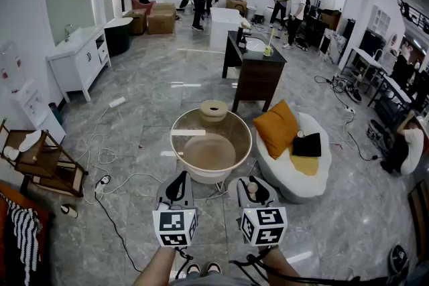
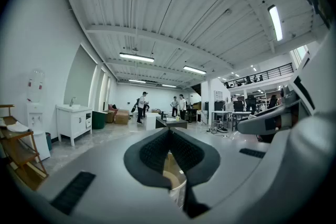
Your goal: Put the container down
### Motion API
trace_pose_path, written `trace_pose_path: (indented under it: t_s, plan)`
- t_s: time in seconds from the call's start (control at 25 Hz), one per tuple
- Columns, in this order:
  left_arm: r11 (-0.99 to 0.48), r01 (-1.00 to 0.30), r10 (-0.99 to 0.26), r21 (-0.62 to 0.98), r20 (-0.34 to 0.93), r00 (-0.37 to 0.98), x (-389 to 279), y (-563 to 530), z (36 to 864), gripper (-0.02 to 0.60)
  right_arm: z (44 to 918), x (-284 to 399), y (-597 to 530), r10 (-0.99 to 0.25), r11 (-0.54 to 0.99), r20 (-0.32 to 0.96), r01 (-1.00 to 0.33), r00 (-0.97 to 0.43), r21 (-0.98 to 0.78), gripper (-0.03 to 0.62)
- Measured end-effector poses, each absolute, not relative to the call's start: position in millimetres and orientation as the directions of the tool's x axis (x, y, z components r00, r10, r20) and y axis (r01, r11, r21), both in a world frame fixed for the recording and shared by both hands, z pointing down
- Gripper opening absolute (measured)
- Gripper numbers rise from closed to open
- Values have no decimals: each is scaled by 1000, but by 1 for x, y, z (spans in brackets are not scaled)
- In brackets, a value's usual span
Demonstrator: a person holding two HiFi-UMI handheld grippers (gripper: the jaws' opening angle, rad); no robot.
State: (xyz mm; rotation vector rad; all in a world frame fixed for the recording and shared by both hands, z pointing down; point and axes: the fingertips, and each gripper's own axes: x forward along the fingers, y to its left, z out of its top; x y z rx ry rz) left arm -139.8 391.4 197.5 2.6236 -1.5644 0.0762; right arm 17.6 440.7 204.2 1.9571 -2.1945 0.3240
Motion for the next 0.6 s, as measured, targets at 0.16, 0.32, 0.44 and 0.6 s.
trace_pose_path:
  t_s: [0.16,0.32,0.44,0.6]
  plan:
    - [-480,-876,-872,55,80,483,-145,389,197,3,204,11,439,-952,108,282,-993,-116,-42,126]
    - [-482,-874,-870,63,82,486,-154,384,196,3,202,4,435,-952,106,278,-991,-125,-80,126]
    - [-492,-868,-864,68,81,496,-163,382,196,3,202,-5,433,-953,98,282,-993,-115,-72,126]
    - [-511,-857,-853,70,80,515,-170,379,196,3,203,-14,433,-955,81,278,-993,-102,-88,126]
